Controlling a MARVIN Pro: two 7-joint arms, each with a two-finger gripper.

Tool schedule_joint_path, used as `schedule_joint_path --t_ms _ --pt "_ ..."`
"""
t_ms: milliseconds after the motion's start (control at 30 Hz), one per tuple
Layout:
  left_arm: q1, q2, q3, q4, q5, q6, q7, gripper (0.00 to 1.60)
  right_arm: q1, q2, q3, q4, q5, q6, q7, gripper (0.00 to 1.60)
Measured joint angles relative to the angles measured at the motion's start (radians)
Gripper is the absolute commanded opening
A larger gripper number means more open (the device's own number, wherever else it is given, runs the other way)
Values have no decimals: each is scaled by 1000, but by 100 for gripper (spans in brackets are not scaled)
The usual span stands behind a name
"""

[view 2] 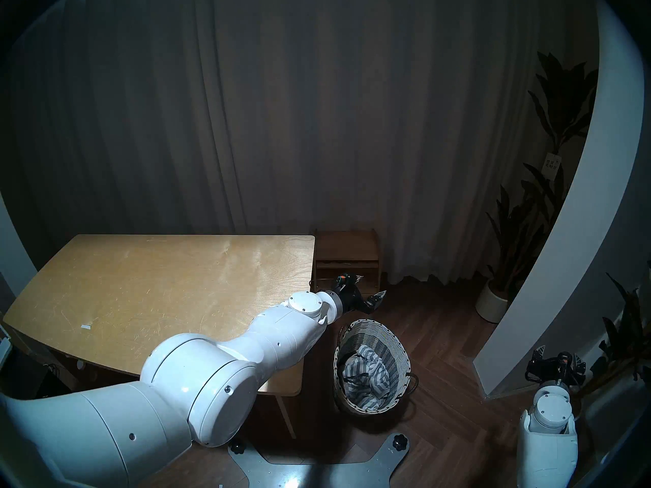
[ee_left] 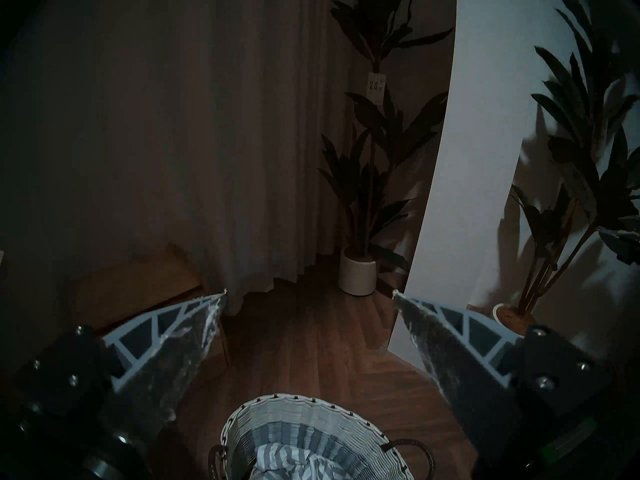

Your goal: Toss clothes into the laundry hamper

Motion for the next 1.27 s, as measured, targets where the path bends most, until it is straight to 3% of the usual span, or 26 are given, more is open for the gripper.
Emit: schedule_joint_path --t_ms 300,667,1267 --pt "-36 62 -75 -80 -48 -78 23 160 46 6 -70 -70 -5 -21 35 160" --pt "-75 200 -169 -150 -90 -134 85 160 166 27 -241 -211 -16 -72 95 160" --pt "-6 370 -254 -168 -118 -190 161 160 291 -3 -486 -358 -40 -95 165 160"
